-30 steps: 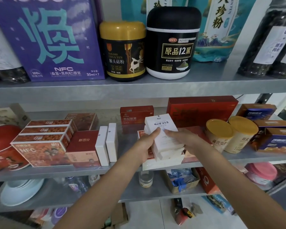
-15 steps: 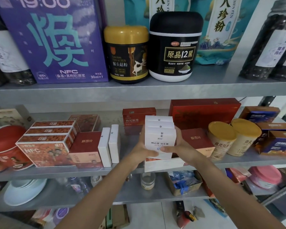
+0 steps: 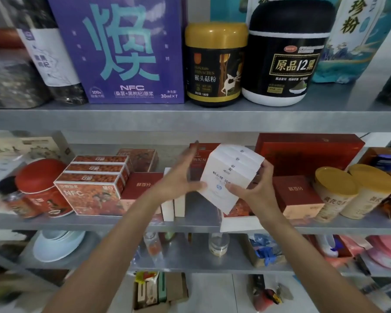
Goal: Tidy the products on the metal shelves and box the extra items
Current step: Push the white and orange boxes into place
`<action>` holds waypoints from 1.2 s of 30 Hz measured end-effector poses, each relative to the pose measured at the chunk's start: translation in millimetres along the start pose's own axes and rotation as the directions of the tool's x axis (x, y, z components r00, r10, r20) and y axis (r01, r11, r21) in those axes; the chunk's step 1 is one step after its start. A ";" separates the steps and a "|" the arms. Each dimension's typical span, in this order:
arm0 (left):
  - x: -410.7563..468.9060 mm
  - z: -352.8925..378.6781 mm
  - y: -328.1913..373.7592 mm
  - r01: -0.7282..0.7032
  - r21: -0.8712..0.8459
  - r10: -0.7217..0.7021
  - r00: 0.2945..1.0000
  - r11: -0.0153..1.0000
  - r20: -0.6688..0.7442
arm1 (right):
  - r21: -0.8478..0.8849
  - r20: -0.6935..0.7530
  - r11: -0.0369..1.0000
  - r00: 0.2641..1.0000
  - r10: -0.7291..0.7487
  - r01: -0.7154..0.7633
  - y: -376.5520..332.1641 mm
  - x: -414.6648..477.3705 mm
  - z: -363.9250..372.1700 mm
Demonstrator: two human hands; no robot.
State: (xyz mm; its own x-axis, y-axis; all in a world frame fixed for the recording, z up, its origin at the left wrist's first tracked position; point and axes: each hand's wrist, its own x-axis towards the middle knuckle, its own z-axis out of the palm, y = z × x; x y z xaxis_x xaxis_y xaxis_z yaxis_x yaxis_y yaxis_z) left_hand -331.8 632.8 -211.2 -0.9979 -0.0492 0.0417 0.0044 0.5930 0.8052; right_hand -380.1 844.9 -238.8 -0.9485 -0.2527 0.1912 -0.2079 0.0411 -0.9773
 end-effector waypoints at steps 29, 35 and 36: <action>39.4 -72.5 -89.9 0.021 0.177 -0.092 0.909 0.984 0.405 | -0.602 -0.575 0.702 0.816 -0.050 -0.382 47.8 -28.2 169.0; 46.6 -62.3 -84.4 -0.070 0.292 -0.075 0.887 0.954 0.455 | -0.553 -0.475 0.816 0.868 -0.142 -0.169 50.2 -37.0 155.0; 47.5 -61.5 -84.7 -0.081 0.302 -0.068 0.889 0.950 0.453 | -0.577 -0.450 0.801 0.880 -0.150 -0.158 50.6 -36.5 151.0</action>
State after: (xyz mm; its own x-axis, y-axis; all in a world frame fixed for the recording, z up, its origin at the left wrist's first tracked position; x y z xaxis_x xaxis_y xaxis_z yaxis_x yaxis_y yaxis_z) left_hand -375.6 530.8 -241.0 -0.9166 0.2799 -0.2855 0.0659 0.8100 0.5827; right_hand -319.9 710.2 -309.0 -0.9112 0.2068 0.3564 -0.1544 0.6305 -0.7606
